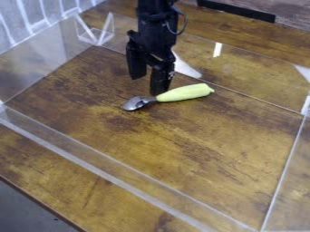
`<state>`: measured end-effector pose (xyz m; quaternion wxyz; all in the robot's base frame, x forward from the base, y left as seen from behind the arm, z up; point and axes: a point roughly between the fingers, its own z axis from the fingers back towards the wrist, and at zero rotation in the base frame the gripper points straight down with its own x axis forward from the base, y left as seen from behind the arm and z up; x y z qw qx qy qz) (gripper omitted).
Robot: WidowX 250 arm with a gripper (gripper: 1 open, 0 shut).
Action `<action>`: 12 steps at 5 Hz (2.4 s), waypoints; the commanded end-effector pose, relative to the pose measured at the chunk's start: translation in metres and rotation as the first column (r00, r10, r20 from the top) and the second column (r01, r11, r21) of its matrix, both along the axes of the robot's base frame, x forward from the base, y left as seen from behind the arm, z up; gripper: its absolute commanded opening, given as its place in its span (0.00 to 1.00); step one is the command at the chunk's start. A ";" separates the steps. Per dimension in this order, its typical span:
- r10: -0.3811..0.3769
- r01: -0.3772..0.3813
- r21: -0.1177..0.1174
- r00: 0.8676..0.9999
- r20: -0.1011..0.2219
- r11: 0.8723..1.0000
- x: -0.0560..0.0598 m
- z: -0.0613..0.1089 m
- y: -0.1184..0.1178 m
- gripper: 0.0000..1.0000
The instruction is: Move the green spoon to the right
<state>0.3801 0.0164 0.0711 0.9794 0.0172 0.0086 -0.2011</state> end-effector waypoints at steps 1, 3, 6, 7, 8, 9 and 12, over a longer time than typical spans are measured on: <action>-0.044 0.043 0.006 0.995 0.090 0.999 0.003 0.031 0.009 1.00; -0.046 0.048 -0.035 0.997 0.062 0.998 0.006 -0.008 0.006 1.00; 0.124 -0.121 -0.060 0.991 0.045 0.991 0.010 -0.010 -0.023 0.00; 0.177 -0.173 -0.078 0.983 0.053 0.982 0.006 -0.004 -0.027 0.00; 0.222 -0.216 -0.100 0.974 0.052 0.971 0.001 0.003 -0.027 0.00; 0.202 -0.192 -0.121 0.977 0.069 0.974 0.000 0.023 -0.025 0.00; 0.190 -0.179 -0.171 0.981 0.048 0.969 0.006 0.025 -0.010 1.00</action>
